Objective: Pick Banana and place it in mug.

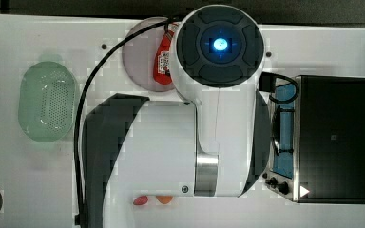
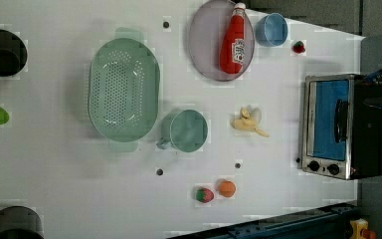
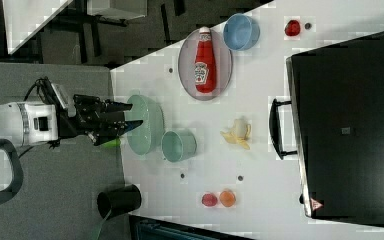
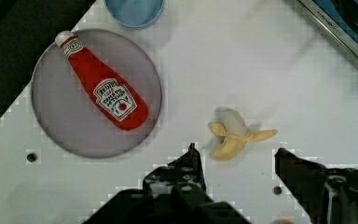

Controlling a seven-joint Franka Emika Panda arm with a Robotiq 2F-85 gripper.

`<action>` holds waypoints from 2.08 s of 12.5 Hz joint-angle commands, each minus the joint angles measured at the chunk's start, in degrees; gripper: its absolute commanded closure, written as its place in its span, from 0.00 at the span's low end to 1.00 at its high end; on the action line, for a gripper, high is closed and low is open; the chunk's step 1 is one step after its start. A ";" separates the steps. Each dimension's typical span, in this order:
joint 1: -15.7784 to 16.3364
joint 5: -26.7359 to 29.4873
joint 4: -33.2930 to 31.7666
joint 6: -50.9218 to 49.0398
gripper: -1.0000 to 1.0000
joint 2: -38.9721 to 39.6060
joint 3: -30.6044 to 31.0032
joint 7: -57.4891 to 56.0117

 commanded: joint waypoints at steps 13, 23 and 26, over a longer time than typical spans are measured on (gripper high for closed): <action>-0.28 2.20 -24.34 14.34 0.00 -4.27 -2.24 -1.78; -0.14 2.21 -38.57 45.85 0.00 11.49 -2.05 -1.78; -0.11 2.23 -39.19 52.28 0.00 17.29 -1.67 -1.78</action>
